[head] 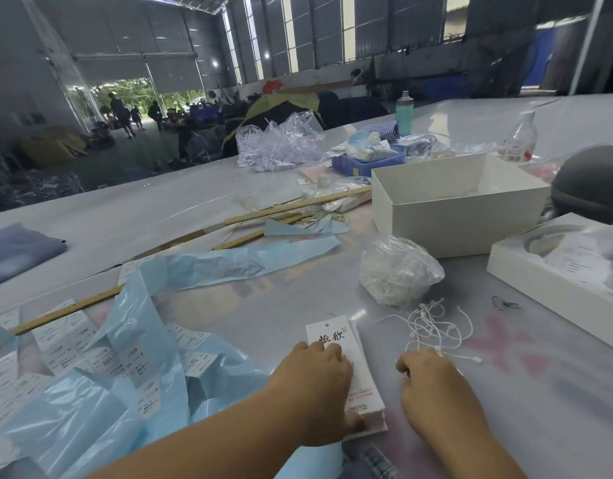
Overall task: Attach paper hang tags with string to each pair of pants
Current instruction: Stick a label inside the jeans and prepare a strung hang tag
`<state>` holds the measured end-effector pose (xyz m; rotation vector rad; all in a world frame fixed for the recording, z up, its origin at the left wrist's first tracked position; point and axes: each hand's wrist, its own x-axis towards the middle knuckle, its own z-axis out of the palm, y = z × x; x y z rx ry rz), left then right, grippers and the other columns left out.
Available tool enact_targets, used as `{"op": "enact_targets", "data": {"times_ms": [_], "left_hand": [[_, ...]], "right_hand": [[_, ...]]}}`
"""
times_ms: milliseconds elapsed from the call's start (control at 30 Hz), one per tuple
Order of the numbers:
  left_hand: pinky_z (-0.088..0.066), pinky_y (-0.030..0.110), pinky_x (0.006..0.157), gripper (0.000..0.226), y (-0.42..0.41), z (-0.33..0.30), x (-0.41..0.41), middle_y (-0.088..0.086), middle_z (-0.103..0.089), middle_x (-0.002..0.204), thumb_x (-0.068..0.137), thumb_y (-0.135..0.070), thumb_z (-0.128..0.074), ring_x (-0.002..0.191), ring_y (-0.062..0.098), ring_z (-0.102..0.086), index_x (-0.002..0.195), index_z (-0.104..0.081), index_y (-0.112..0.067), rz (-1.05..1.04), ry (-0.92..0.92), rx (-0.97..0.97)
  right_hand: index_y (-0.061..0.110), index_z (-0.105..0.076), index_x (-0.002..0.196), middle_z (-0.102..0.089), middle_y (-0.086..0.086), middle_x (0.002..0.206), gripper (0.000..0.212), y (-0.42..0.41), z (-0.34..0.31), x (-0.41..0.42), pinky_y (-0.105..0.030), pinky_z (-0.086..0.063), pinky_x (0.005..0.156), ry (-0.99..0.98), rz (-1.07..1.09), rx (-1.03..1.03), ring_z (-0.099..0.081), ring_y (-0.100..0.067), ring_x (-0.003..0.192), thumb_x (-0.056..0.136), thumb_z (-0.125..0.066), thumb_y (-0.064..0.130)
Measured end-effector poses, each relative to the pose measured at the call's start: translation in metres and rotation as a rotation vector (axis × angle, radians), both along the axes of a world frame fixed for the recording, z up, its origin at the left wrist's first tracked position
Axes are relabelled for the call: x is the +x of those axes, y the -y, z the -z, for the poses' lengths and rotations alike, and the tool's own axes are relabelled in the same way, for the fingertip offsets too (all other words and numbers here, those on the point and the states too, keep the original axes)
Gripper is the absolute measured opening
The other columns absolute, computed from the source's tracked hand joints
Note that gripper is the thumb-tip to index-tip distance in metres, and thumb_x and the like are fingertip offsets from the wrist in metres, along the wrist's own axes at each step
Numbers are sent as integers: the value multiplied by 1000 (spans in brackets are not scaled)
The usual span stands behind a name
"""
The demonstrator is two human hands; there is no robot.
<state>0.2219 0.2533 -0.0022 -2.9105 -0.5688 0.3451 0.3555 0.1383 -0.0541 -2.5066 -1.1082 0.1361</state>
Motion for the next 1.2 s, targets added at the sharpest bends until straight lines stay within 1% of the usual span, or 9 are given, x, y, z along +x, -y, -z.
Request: {"op": "enact_targets", "data": {"times_ms": [133, 300, 400, 533, 633, 800, 933, 1067, 1200], "left_hand": [[-38, 42, 92, 50, 1, -7, 1, 8, -55, 118, 93, -59, -42, 102, 31, -53, 117, -58, -18, 30, 6, -30], [-34, 36, 76, 23, 10, -12, 5, 6, -59, 94, 99, -25, -41, 73, 28, -47, 92, -62, -18, 89, 84, -7], [-30, 33, 73, 19, 12, -11, 7, 7, -63, 92, 96, -21, -48, 80, 29, -55, 78, -52, -21, 79, 99, -13], [-32, 31, 73, 27, 13, -13, 7, 3, -66, 99, 93, -42, -57, 92, 25, -58, 91, -67, -18, 9, 142, -189], [-33, 29, 66, 26, 13, -14, 5, 1, -63, 93, 95, -44, -54, 85, 26, -54, 87, -59, -19, -64, 222, -307], [-34, 32, 59, 15, 11, -20, 2, 4, -63, 99, 103, -34, -35, 70, 25, -45, 92, -25, -30, -113, 389, -216], [-41, 33, 50, 14, 9, -22, 2, 3, -62, 86, 102, -26, -39, 58, 24, -49, 98, -26, -28, -74, 567, -105], [-29, 33, 56, 16, 11, -24, 3, 5, -64, 90, 98, -21, -46, 66, 28, -47, 88, -34, -24, -19, 464, -52], [-35, 32, 62, 14, 9, -24, 4, 7, -64, 98, 97, -28, -55, 85, 31, -59, 87, -49, -20, -3, 218, -105]], "right_hand": [[29, -67, 108, -64, 12, 107, 33, -5, 0, 0, -30, -43, 85, 39, -2, 103, -56, -16, 105, 87, -51, 10], [23, -72, 100, -66, 8, 97, 21, -10, -2, -3, -34, -44, 85, -12, -10, 233, -58, -19, 97, 89, -59, 11], [20, -73, 91, -64, 9, 88, 16, -9, -2, -4, -32, -47, 77, -83, -26, 388, -58, -16, 85, 89, -62, 8], [23, -69, 81, -65, 14, 77, 18, -10, -5, -5, -23, -48, 64, -185, -23, 600, -60, -6, 74, 90, -64, 9], [31, -61, 77, -68, 14, 72, 24, -10, -7, -6, -18, -47, 64, -306, 19, 722, -63, -1, 73, 92, -62, 12], [23, -62, 84, -71, 3, 73, 20, -10, -14, -7, -36, -56, 65, -573, 54, 859, -69, -14, 62, 96, -56, 8], [20, -65, 95, -70, -2, 71, 20, -12, -17, -8, -26, -49, 51, -767, 30, 840, -55, -15, 46, 97, -52, 5], [13, -68, 94, -71, -4, 67, 14, -16, -15, -8, -22, -38, 41, -875, 17, 780, -42, -12, 38, 95, -57, 5], [17, -69, 84, -70, 3, 62, 18, -16, -12, -8, -22, -36, 55, -794, 51, 712, -50, 1, 41, 91, -60, 4]]}}
